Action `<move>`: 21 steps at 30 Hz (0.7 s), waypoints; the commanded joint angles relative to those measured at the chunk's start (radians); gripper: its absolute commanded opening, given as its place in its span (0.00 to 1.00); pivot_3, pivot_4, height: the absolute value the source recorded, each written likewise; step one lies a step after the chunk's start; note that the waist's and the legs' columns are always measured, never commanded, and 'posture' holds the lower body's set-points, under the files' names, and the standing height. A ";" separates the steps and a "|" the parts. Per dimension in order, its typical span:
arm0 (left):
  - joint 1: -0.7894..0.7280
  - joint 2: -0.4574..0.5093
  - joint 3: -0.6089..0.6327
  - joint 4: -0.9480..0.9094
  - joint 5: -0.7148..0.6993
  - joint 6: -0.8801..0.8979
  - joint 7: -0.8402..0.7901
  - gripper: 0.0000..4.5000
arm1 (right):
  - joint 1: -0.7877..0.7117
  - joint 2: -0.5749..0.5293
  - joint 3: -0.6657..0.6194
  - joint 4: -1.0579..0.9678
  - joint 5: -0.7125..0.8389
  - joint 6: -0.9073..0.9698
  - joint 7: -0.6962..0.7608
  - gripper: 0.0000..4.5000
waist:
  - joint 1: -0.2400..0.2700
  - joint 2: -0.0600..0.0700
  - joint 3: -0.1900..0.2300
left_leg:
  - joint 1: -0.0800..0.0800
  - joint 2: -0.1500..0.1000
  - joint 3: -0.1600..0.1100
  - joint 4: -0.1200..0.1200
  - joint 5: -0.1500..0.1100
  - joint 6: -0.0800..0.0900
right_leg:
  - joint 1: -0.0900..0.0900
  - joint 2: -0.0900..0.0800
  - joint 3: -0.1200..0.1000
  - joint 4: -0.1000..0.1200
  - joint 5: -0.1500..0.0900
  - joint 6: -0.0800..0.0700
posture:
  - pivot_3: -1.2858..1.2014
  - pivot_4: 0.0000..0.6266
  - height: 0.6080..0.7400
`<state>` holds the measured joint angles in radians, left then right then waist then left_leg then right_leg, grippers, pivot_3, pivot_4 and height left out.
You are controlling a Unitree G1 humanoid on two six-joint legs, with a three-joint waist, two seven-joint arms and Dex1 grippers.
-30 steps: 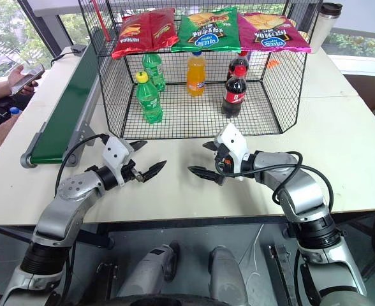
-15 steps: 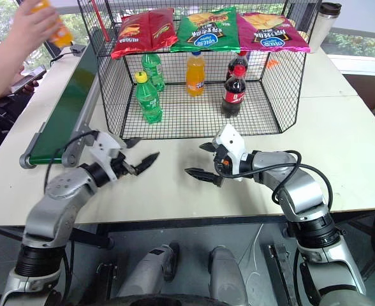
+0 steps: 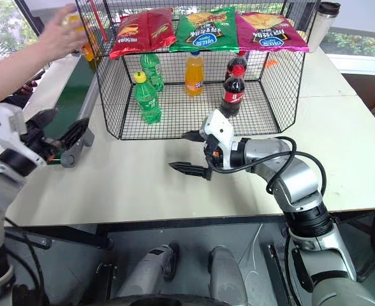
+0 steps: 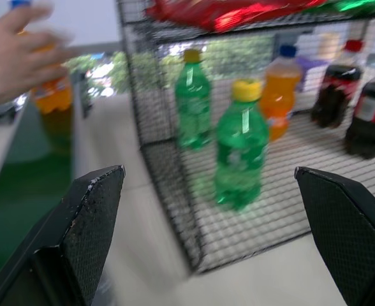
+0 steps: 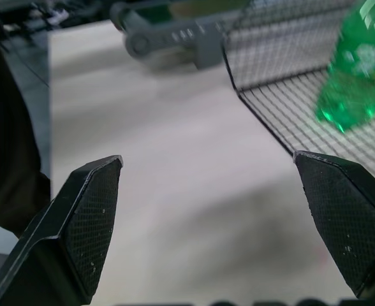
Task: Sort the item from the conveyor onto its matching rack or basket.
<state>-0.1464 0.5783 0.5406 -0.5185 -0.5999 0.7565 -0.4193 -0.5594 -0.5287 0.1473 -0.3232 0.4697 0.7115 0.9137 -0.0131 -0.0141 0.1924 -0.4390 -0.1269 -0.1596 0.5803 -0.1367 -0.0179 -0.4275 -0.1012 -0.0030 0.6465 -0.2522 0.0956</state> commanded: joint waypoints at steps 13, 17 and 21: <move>0.075 0.064 0.140 0.098 -0.008 -0.065 -0.001 1.00 | -0.003 0.036 0.012 -0.068 0.078 -0.019 0.018 0.99 | 0.002 0.000 0.000 | 0.000 0.001 0.000 -0.002 0.000 0.000 | -0.001 -0.001 0.001 -0.002 0.000 -0.001 | 0.52 0.24 0.99; 0.089 0.053 0.144 0.143 0.018 -0.103 0.012 1.00 | 0.006 0.026 0.017 -0.067 0.068 -0.024 0.019 0.99 | 0.001 0.000 0.000 | 0.000 0.001 0.001 -0.002 0.000 0.000 | -0.001 -0.001 0.001 -0.002 0.000 -0.001 | 0.52 0.24 0.99; 0.106 0.040 0.139 0.175 0.030 -0.140 0.022 1.00 | 0.009 0.021 0.018 -0.069 0.069 -0.022 0.016 0.99 | 0.001 0.000 0.000 | 0.000 0.001 0.001 -0.002 0.000 0.000 | -0.001 -0.001 0.001 -0.002 0.000 -0.001 | 0.52 0.24 0.99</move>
<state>-0.0414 0.6137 0.6514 -0.3338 -0.5767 0.6524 -0.4033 -0.5460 -0.5028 0.1722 -0.3518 0.5323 0.7090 0.9289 -0.0117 -0.0142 0.1924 -0.4394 -0.1260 -0.1589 0.5781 -0.1370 -0.0183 -0.4283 -0.1021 -0.0022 0.6443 -0.2520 0.0944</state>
